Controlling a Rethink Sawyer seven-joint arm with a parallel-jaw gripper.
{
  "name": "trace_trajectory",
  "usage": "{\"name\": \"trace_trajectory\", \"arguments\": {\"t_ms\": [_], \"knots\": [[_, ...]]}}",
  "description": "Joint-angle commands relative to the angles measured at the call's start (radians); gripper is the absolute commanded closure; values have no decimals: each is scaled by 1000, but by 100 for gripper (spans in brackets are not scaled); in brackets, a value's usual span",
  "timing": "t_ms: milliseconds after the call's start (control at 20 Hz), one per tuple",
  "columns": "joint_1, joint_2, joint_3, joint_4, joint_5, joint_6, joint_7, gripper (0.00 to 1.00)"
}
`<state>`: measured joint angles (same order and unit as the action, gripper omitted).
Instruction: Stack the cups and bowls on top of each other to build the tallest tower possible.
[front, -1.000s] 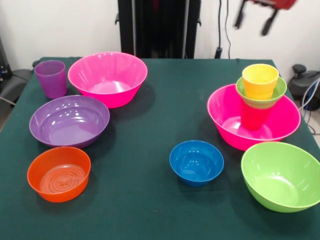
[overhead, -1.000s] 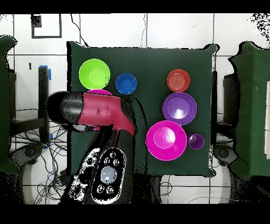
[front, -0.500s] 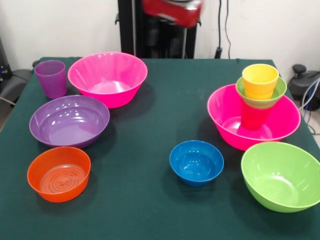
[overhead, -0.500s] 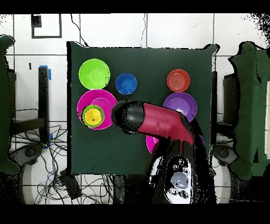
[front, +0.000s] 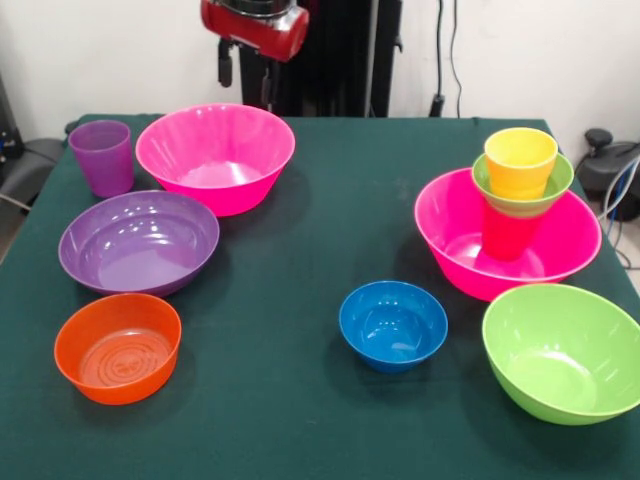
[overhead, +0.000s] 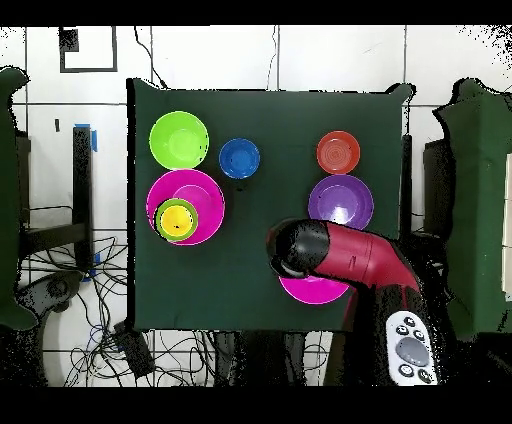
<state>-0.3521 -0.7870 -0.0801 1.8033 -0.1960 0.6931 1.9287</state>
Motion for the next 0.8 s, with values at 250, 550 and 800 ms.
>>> {"name": "trace_trajectory", "arguments": {"t_ms": [250,550,800], "knots": [[-144,65,354,135,-125,-142,-283,0],[-191,87,477,105,-125,-145,-243,0],[-160,112,489,-3,-167,-98,-210,0]]}}
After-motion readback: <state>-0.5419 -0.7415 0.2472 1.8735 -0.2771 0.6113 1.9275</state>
